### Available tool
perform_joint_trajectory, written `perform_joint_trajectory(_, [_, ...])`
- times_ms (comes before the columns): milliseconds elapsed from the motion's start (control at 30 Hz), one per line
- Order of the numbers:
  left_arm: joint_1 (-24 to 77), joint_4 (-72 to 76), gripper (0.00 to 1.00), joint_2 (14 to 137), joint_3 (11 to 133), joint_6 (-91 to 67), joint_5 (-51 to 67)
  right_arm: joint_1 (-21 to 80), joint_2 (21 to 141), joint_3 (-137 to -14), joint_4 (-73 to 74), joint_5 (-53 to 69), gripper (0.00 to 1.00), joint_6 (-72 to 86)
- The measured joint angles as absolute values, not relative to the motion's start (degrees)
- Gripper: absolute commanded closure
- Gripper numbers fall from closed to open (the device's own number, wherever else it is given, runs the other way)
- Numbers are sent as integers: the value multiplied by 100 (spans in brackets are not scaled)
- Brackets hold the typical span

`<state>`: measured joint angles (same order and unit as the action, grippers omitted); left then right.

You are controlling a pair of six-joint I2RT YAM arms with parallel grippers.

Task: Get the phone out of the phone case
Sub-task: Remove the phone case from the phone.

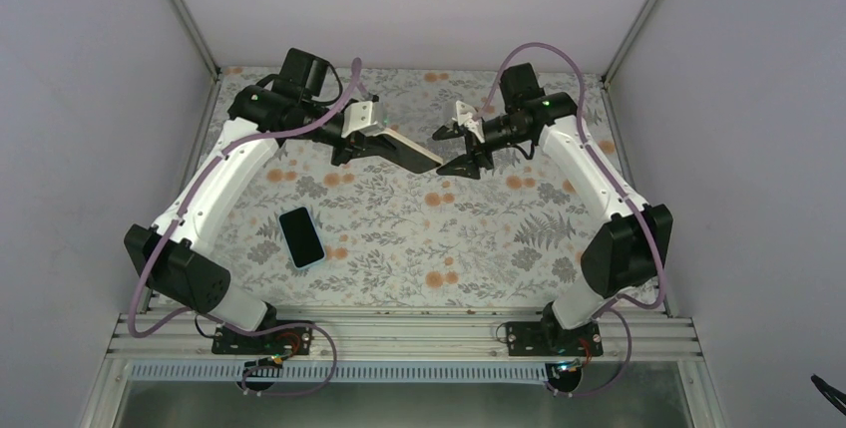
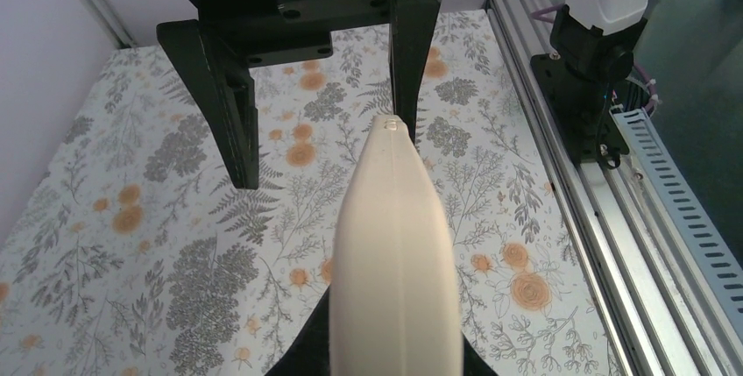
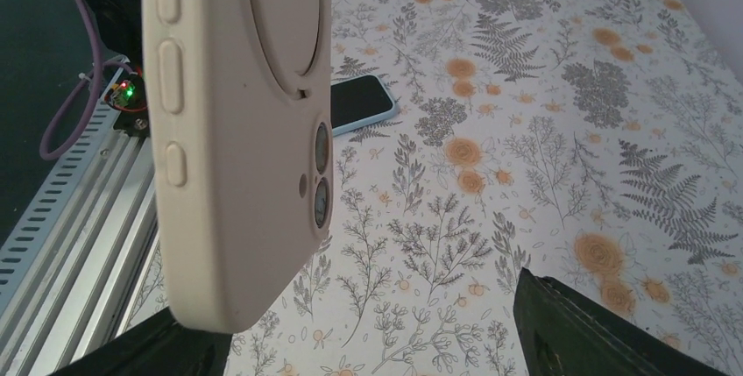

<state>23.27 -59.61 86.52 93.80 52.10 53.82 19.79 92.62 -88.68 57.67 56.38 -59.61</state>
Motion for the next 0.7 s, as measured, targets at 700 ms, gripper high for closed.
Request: perform_joint_trajectory(700, [2294, -6084, 98, 8652, 9439, 5553, 5166, 1992, 9684, -9179, 5843, 5634, 20, -5690])
